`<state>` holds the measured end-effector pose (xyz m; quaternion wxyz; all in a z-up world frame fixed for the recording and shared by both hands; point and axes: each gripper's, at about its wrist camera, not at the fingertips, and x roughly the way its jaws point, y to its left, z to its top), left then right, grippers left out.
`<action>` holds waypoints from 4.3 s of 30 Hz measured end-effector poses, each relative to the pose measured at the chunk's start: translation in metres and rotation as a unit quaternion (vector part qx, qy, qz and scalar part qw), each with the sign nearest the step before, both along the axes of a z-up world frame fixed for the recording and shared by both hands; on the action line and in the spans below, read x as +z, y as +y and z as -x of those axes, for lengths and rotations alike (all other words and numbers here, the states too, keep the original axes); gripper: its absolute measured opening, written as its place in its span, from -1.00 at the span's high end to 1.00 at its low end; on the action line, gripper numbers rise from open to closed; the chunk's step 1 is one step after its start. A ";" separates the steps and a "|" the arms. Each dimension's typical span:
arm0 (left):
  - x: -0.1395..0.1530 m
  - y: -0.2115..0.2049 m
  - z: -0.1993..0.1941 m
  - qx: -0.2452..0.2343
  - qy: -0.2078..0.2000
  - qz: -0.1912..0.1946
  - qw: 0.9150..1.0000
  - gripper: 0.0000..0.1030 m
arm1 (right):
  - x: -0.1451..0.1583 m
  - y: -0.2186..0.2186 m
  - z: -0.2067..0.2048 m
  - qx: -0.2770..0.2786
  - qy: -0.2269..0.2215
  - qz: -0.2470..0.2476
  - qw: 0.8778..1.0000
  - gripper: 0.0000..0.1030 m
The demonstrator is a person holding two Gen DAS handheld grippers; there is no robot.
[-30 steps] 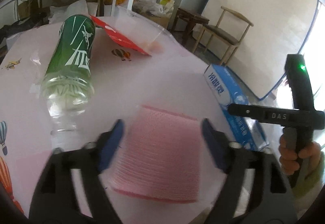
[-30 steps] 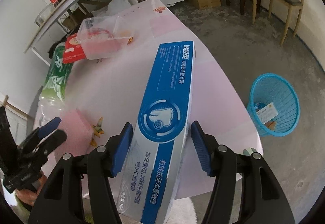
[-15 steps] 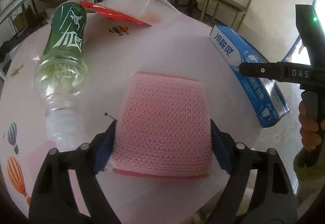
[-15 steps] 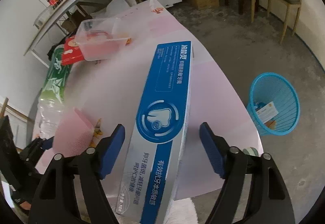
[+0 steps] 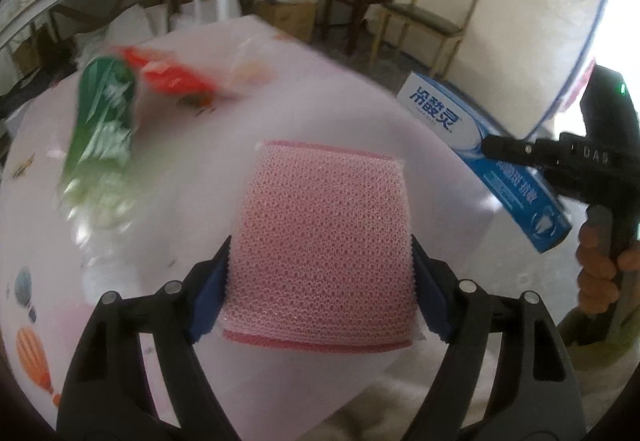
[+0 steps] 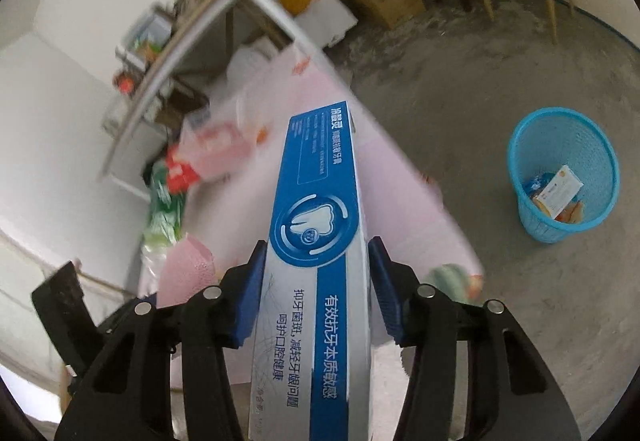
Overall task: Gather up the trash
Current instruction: 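Carry the sponge and toothpaste box over the wastebasket and open both grippers, then move both tools back toward the table, then close the right gripper around the green plastic bottle, then grasp the clear printed plastic bag with the left gripper while the right holds the bottle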
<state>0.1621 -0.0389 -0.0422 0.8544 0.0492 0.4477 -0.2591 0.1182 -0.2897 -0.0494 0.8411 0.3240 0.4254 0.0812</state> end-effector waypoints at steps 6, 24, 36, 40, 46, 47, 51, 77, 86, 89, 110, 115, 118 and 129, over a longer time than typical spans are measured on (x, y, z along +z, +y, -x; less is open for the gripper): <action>0.023 -0.071 -0.021 -0.079 0.029 0.066 0.994 -0.49 | 0.009 -0.083 0.045 -0.111 -0.022 -0.014 0.993 0.05; -0.055 -0.333 -0.139 -0.132 0.143 0.049 0.980 -0.75 | -0.152 -0.253 0.005 -0.262 0.102 -0.096 0.955 -0.42; -0.040 -0.292 -0.123 -0.138 0.155 0.057 0.977 -0.75 | -0.201 -0.256 0.026 -0.296 0.153 -0.072 0.940 -0.42; -0.016 -0.270 -0.109 -0.149 0.137 0.080 0.976 -0.75 | -0.186 -0.240 0.054 -0.295 0.147 -0.066 0.942 -0.42; 0.016 -0.203 -0.079 -0.148 0.121 0.122 0.974 -0.75 | -0.156 -0.214 0.084 -0.280 0.135 -0.059 0.949 -0.42; 0.022 -0.187 -0.072 -0.145 0.115 0.128 0.974 -0.75 | -0.150 -0.208 0.086 -0.275 0.134 -0.057 0.950 -0.42; 0.036 -0.130 -0.044 -0.127 0.075 0.132 0.980 -0.75 | -0.124 -0.182 0.090 -0.242 0.124 -0.052 0.961 -0.42; 0.036 0.184 0.026 0.167 -0.068 0.146 0.973 -0.75 | 0.024 0.137 -0.070 0.196 0.020 -0.062 0.978 -0.73; 0.010 0.245 0.018 0.244 -0.026 0.206 0.947 -0.75 | 0.021 0.257 -0.140 0.248 0.052 0.006 0.967 -0.75; 0.009 0.256 0.022 0.257 -0.031 0.201 0.945 -0.73 | 0.016 0.277 -0.151 0.248 0.058 0.042 0.966 -0.75; 0.013 0.237 -0.047 0.246 -0.021 0.138 0.959 -0.54 | 0.006 0.241 -0.094 0.264 0.081 0.059 0.959 -0.27; 0.019 0.225 -0.082 0.239 -0.008 0.115 0.964 -0.54 | 0.008 0.227 -0.067 0.278 0.081 0.068 0.955 -0.26; 0.024 0.223 -0.096 0.241 -0.009 0.116 0.964 -0.54 | 0.009 0.219 -0.056 0.278 0.081 0.073 0.954 -0.26; -0.010 0.182 -0.146 0.146 -0.033 -0.073 0.986 -0.55 | 0.008 0.185 -0.040 0.263 0.091 0.050 0.959 -0.26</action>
